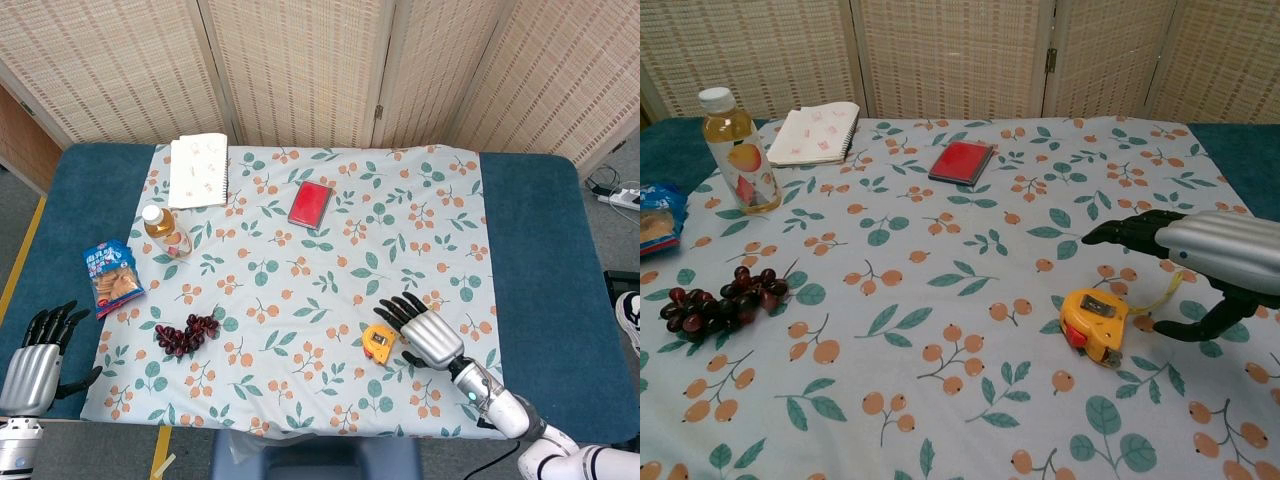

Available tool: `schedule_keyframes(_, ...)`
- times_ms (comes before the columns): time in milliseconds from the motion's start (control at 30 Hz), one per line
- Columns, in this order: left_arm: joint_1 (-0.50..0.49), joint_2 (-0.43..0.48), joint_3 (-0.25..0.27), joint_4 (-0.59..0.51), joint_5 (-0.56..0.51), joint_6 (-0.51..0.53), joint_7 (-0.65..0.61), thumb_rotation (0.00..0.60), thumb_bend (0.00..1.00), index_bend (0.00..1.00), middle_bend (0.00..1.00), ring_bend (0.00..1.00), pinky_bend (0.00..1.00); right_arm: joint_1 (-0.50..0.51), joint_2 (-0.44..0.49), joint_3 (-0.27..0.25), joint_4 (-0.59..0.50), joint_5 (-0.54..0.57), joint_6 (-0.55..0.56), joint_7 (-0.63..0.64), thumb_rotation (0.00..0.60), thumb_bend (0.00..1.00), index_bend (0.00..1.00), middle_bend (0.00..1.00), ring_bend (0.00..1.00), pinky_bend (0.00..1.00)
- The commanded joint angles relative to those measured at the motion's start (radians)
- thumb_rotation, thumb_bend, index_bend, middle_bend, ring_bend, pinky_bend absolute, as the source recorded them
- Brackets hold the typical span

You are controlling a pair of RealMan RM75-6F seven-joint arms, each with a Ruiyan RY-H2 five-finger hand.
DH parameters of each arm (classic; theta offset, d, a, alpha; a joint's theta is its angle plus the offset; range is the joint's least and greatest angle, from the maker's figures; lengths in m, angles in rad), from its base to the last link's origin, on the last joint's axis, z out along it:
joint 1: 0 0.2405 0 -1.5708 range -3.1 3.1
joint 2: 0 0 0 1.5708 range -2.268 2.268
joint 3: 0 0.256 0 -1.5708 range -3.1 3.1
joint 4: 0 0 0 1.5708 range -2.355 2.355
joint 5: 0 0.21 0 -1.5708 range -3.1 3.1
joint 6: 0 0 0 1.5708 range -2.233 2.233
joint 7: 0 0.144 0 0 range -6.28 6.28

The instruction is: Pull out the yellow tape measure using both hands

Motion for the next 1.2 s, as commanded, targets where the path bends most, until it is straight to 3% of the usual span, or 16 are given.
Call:
schedule_keyframes(33,-0.001,0.000,0.000,-0.002,0.001,-0.002,0.002,0.600,0.25,0.19,0.09,0.10,0.00,0.012,-0.032,0.005,0.017,0.009,-0.015,-0.019,0.600,0.32,0.04,0.05,0.05,0.00)
schedule_keyframes(300,-0.001,0.001,0.000,-0.003,0.000,-0.002,0.004,0.600,0.25,0.19,0.09,0.10,0.00,0.045,-0.107,0.025,0.045,0.047,-0.066,-0.086,0.600,0.31,0.03,0.05,0.06,0.00)
schedule_keyframes(767,-0.004,-0.006,-0.001,0.008,-0.004,-0.011,0.000,0.600,0.25,0.19,0.09,0.10,0.00,0.124,-0.222,0.146,0.137,0.236,-0.152,-0.157,0.600,0.31,0.03,0.10,0.08,0.00)
schedule_keyframes(1200,-0.003,-0.005,-0.001,0.009,-0.007,-0.011,-0.003,0.600,0.25,0.19,0.09,0.10,0.00,0.168,-0.186,0.136,0.134,0.287,-0.212,-0.180,0.600,0.31,0.19,0.22,0.13,0.00)
